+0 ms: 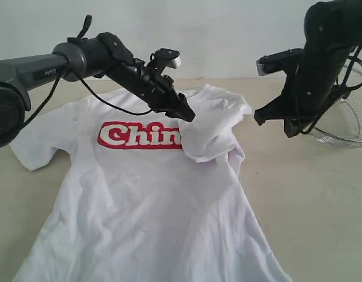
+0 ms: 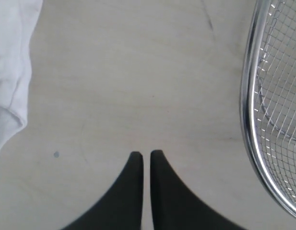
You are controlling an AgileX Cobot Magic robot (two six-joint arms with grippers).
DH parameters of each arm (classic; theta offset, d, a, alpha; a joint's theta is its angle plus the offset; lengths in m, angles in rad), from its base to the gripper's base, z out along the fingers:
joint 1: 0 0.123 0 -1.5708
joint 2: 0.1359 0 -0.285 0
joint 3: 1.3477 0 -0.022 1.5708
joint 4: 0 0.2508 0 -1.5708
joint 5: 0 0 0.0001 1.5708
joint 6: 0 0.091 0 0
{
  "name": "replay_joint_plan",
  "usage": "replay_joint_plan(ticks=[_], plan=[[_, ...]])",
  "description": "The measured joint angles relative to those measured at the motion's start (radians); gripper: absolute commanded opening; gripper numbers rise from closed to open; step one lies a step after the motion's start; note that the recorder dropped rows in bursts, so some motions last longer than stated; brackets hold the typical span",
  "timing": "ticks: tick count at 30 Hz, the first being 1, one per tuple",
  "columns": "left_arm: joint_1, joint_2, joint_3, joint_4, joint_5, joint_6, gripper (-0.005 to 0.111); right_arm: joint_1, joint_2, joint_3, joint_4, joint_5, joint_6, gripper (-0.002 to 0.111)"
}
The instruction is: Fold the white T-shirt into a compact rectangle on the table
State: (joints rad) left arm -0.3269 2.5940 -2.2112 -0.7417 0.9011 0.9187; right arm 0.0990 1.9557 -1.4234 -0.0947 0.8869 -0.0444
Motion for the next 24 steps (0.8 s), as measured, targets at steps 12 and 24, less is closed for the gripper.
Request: replay_joint_plan(ticks=[12, 24], plan=[[0.002, 0.044, -0.004, -0.062, 0.036, -0.019, 0.048, 0.0, 0.0, 0.0, 0.0, 0.014, -0.006, 0.0], [0.003, 0.044, -0.004, -0.068, 0.073, -0.019, 0.005, 0.0, 0.0, 0.0, 0.0, 0.014, -0.008, 0.0]])
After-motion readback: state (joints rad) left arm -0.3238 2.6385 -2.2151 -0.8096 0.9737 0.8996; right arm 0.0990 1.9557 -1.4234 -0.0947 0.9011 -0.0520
